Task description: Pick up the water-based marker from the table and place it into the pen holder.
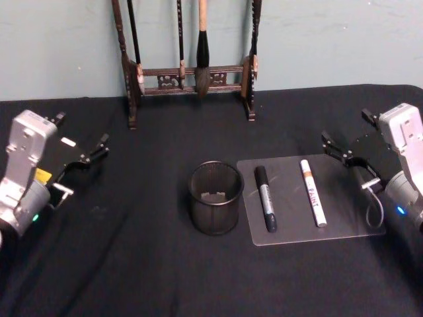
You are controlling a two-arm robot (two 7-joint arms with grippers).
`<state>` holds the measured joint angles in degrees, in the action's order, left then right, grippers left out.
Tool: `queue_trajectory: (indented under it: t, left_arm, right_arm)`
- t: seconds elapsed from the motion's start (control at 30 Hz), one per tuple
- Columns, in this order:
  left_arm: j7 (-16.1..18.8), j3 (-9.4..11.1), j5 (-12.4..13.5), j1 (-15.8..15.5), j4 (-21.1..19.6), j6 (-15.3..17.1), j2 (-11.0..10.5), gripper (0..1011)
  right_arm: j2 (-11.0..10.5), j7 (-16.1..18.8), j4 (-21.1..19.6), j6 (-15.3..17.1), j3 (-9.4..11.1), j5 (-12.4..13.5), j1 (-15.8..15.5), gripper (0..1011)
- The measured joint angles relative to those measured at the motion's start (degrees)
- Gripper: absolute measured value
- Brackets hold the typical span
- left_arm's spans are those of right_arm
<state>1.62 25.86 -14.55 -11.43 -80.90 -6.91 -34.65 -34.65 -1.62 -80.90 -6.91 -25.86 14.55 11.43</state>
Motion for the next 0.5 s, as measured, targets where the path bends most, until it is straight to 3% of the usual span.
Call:
queue_trajectory:
  t: [0.5]
  left_arm:
    - [0.0, 0.0, 0.0, 0.0, 0.0, 0.0, 0.0, 1001]
  right_arm:
    - [0.0, 0.0, 0.0, 0.0, 0.0, 0.0, 0.0, 1003]
